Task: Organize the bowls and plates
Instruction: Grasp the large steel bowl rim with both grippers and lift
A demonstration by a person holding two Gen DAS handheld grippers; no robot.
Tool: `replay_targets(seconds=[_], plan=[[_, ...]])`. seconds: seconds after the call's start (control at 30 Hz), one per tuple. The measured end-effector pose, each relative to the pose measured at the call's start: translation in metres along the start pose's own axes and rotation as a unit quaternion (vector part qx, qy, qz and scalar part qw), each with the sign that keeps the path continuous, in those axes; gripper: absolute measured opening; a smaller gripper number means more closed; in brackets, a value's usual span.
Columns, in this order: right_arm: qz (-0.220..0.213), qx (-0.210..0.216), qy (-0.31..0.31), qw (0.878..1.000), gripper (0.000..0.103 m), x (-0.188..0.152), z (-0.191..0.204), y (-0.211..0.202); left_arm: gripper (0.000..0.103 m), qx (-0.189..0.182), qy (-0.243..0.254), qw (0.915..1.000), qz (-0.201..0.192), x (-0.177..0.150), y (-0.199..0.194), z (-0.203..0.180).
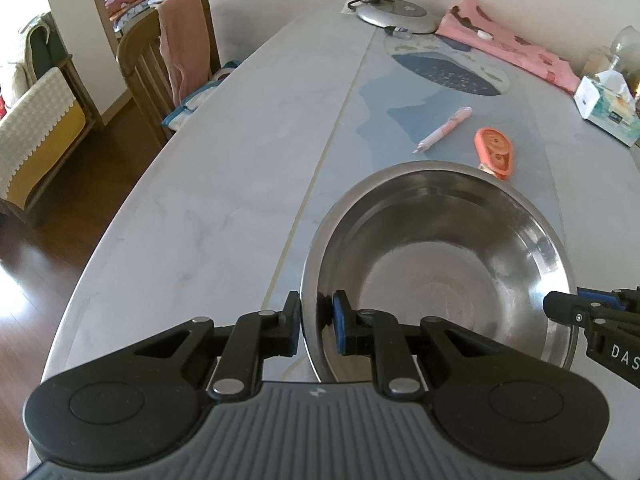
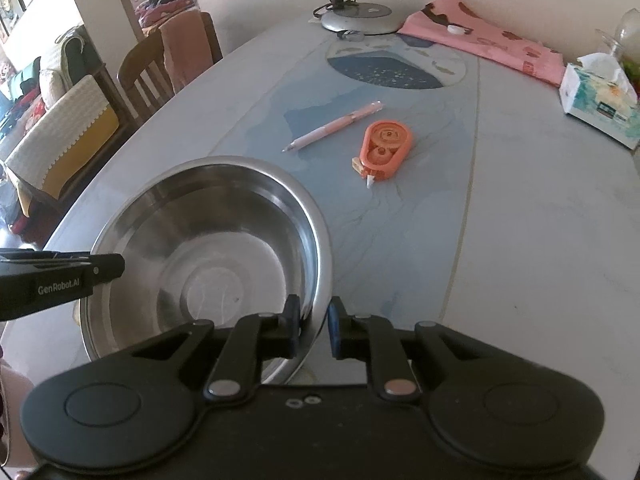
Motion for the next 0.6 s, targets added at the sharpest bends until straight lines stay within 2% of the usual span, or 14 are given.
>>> replay_targets(seconds=[0.6], plan=[[-0.022,-0.03,0.018,0.999,0.015,-0.024,0.002,-0.094,0.015,-0.032,0.035,0.9987,-0.019,-0.018,-0.087,-0.018]])
Point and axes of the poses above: each gripper's, at about its wrist camera, not at the fingertips, and y roughly the way its jaws point, z to its left, x to its top, the point moved 7 cm from there along y, roughly the way its jaws point, and after that the axes turned 4 degrees about -z, right-handed, at the moved point
